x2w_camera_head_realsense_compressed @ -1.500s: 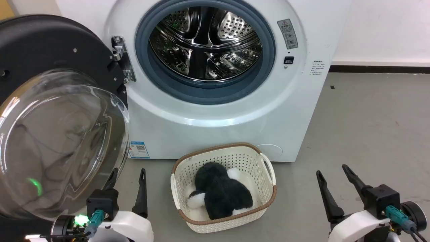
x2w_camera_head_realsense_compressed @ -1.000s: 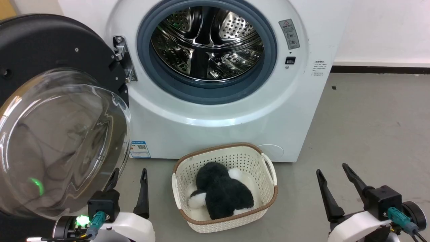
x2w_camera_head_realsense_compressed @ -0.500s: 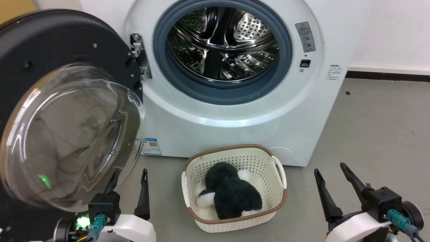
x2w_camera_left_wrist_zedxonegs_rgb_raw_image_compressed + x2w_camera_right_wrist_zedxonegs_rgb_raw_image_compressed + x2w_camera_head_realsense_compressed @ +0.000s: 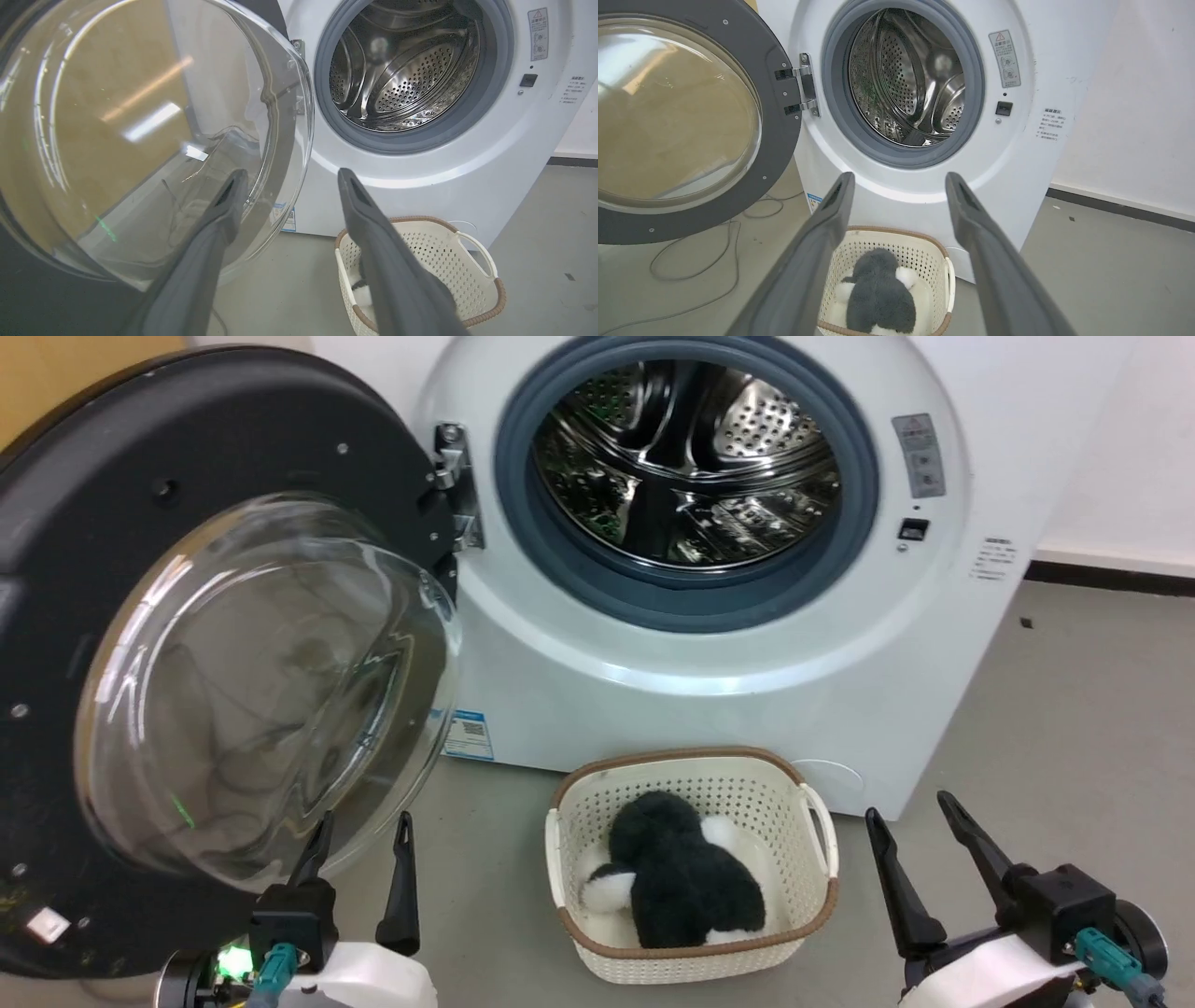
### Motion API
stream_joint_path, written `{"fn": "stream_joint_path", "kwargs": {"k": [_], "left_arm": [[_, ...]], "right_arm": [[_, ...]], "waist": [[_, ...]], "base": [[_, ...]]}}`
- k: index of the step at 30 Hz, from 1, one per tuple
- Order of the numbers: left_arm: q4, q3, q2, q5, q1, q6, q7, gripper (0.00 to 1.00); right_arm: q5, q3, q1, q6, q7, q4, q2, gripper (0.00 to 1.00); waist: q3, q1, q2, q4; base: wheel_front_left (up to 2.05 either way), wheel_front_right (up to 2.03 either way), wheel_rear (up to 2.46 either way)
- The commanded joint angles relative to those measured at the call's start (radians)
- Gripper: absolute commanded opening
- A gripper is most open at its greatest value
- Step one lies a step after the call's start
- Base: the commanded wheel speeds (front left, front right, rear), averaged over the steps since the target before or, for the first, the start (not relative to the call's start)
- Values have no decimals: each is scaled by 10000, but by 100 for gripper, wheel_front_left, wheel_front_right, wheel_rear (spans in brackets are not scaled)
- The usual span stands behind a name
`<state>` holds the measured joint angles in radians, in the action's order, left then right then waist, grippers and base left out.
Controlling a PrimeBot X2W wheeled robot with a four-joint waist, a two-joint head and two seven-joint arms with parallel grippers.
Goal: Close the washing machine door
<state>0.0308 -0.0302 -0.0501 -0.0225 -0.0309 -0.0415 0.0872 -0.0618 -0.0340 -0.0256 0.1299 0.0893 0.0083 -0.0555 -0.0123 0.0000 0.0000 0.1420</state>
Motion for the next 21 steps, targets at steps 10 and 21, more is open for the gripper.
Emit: {"fn": "stream_joint_path", "kwargs": {"k": [10, 21], "left_arm": [[76, -105, -26, -111, -178, -129, 299, 100], [-47, -73, -24, -222, -319, -335, 528, 100]], "right_arm": [[-166, -146, -195, 4, 279, 32, -1, 100], [-317, -476, -78, 4, 508, 158, -119, 100]], "waist": [[-93, 0, 0, 707], [20, 0, 0, 1324]], "base": [[0, 0, 0], [0, 0, 0]]}}
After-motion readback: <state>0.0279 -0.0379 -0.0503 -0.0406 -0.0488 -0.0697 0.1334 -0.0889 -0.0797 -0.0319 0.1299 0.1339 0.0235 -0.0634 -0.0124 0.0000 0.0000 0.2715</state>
